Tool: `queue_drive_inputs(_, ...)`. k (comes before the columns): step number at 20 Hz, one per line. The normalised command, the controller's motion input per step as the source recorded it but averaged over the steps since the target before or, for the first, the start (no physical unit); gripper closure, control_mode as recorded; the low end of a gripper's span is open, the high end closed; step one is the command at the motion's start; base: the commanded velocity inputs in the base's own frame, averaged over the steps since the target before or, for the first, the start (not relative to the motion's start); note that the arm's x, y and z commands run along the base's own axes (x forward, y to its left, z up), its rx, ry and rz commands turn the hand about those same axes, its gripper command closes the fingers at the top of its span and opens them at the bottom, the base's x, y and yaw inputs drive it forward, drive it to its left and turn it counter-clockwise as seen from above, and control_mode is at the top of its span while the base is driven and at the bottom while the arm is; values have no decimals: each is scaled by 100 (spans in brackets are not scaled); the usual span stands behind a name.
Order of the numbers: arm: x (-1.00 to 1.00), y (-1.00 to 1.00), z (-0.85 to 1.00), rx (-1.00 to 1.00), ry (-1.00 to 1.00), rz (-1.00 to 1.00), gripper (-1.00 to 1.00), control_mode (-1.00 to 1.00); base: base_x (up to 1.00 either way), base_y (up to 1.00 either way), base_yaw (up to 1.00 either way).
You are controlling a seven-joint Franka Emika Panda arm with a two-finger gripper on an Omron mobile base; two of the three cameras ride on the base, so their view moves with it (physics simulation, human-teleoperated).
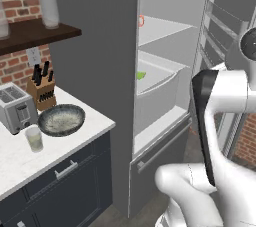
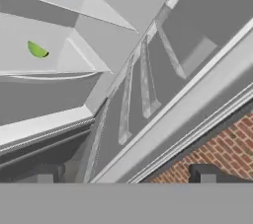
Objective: Grab a lemon wedge from the fridge and one ice cube from the ice bowl, and put them in the glass of lemonade.
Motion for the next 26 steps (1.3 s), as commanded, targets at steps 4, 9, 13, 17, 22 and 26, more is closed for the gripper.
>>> queue_drive_inputs(4, 100, 81, -8, -28, 4, -27, -100, -100, 0, 0, 0)
queue_drive_inputs(9, 100, -9, -37, -5, 0, -20, -100, -100, 0, 0, 0)
queue_drive_inputs(13, 100, -18, -61, 0, 0, -13, -100, -100, 0, 0, 0)
queue_drive_inputs(17, 100, -46, -41, 0, 1, -6, -100, -100, 0, 0, 0)
queue_drive_inputs(22, 69, -83, -9, 0, 4, -4, -100, -100, 0, 0, 0)
queue_drive_inputs(26, 27, -100, -7, 0, 3, -4, -100, -100, 0, 0, 0)
